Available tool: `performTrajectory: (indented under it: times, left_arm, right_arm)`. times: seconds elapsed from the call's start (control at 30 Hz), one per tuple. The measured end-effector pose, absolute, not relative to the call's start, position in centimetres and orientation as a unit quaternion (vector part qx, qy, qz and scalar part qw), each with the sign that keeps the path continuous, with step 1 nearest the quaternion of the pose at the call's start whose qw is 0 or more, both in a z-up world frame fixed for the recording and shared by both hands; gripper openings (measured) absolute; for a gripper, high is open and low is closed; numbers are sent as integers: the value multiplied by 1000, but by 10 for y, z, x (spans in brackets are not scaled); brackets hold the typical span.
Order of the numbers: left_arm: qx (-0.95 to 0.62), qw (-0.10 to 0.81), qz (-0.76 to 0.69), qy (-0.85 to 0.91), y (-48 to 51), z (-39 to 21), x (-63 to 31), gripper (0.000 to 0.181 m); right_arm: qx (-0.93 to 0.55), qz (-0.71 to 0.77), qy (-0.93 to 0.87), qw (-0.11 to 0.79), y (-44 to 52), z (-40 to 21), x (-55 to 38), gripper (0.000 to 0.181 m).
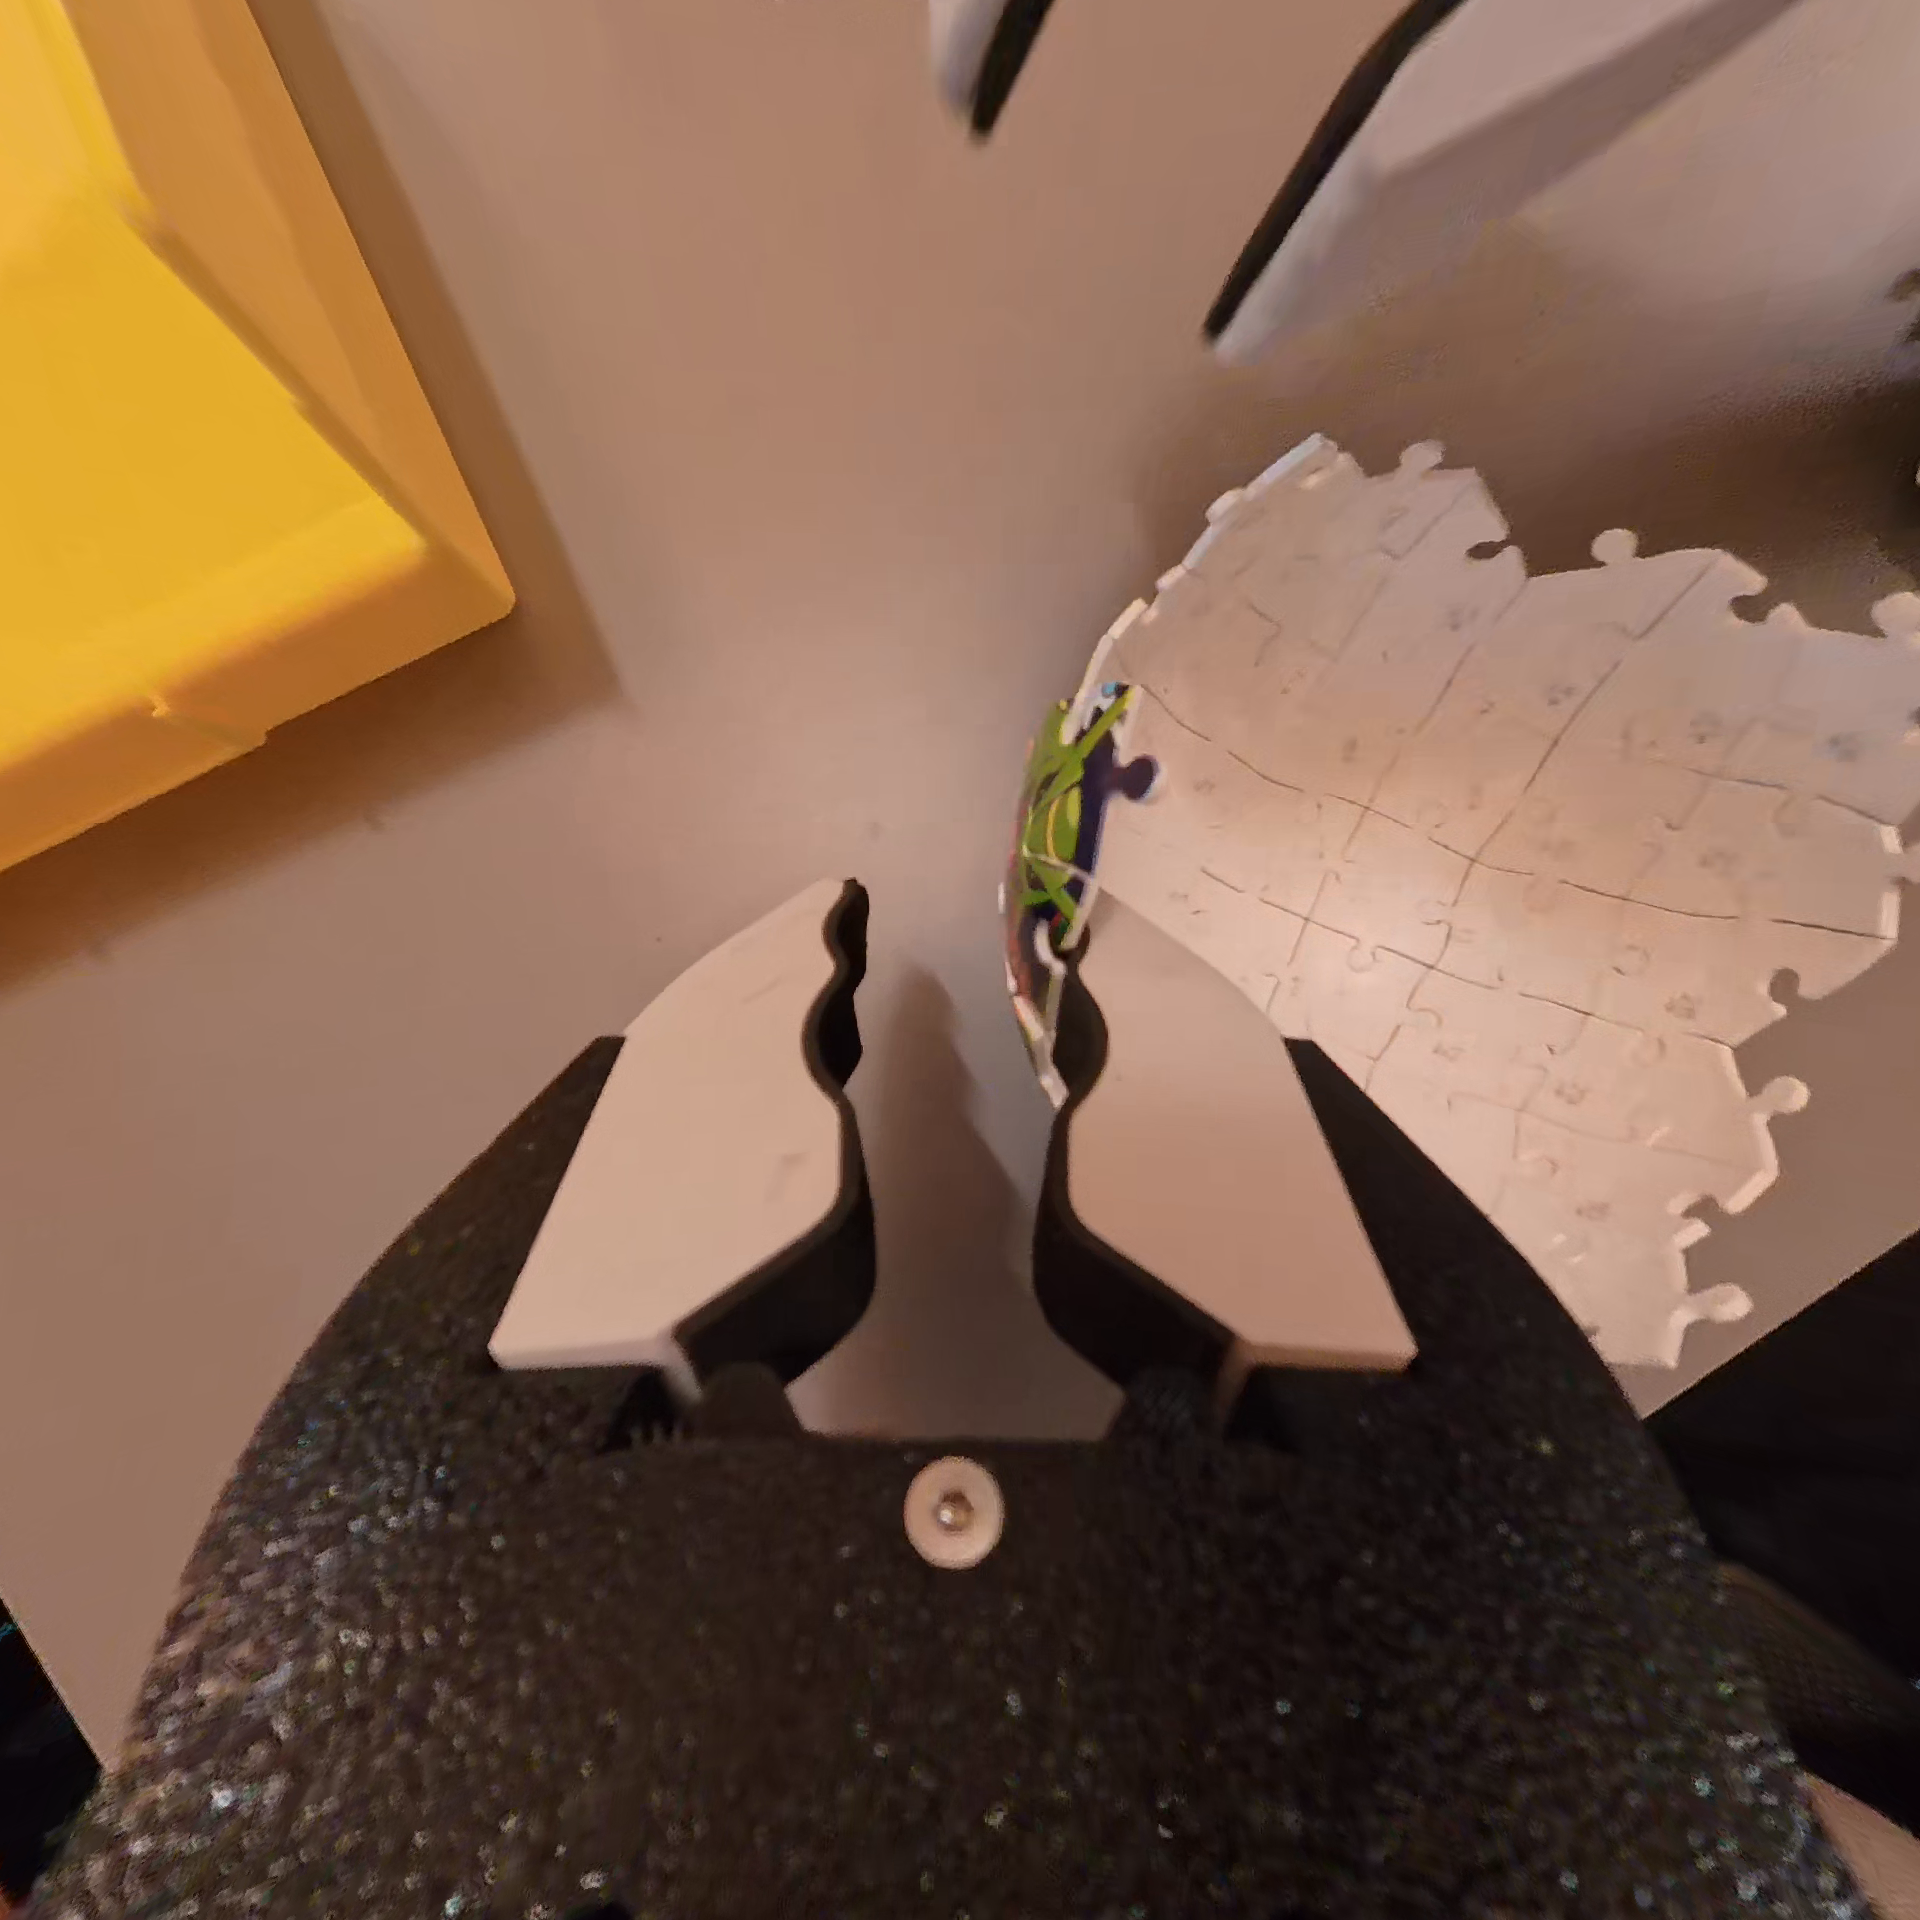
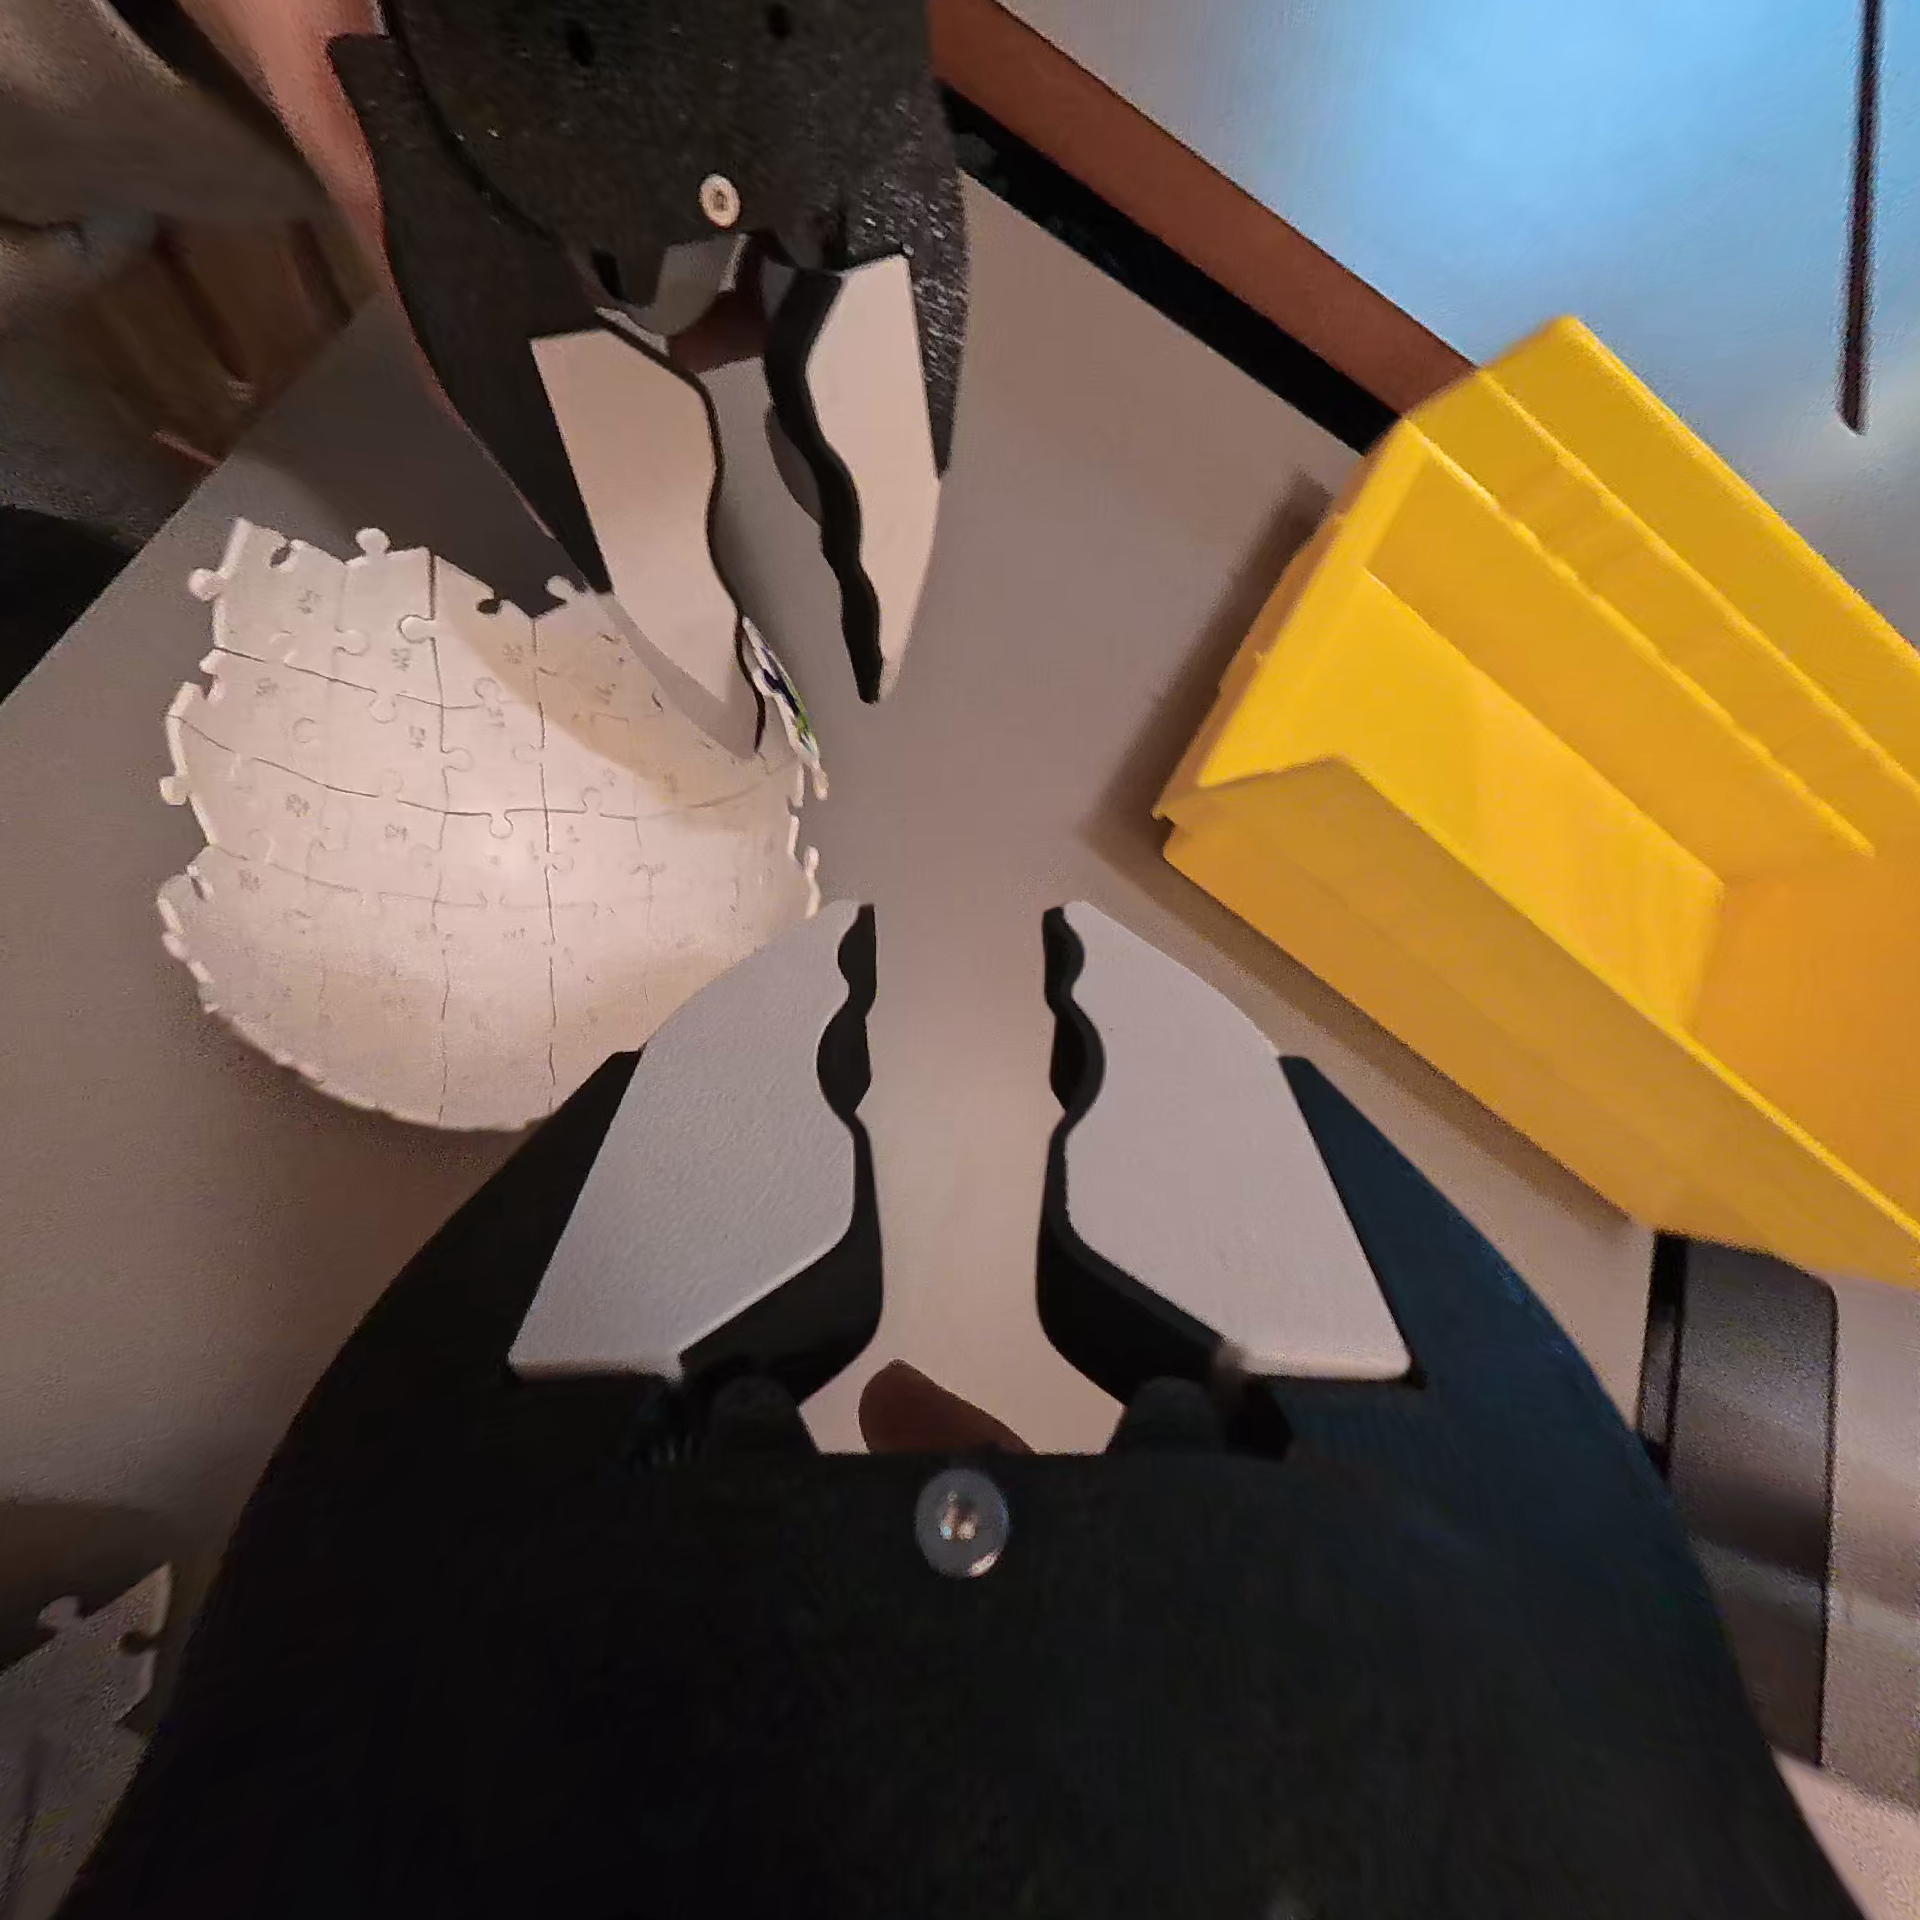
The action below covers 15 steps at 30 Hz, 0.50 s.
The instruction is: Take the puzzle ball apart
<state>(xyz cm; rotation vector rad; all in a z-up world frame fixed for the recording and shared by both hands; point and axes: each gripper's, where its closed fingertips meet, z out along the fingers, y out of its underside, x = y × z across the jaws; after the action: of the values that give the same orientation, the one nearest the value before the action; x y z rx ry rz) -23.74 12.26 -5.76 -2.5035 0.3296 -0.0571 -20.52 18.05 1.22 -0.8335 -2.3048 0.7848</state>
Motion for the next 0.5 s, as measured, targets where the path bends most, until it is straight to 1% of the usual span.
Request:
performTrajectory:
  times: [0.1, 0.17, 0.27, 0.4, 0.5]
  left_arm:
    - [-943, 309, -21, 125, 123, -54, -237, 33]
    - [-940, 316, -24, 126, 124, -51, -235, 34]
    - [-937, 324, -26, 127, 124, -47, -233, 35]
    - [-934, 332, -27, 130, 124, -41, -230, 36]
    - [-931, 339, -23, 135, 124, -35, -228, 37]
  right_arm:
    - [-343, 280, -846, 297, 193, 25, -185, 40]
    - [-364, 290, -837, 288, 193, 30, -167, 46]
    - [-394, 295, -843, 218, 186, 16, -128, 58]
    - [-452, 221, -849, 160, 199, -20, -76, 63]
    - [-501, 220, -828, 120, 200, -44, -40, 64]
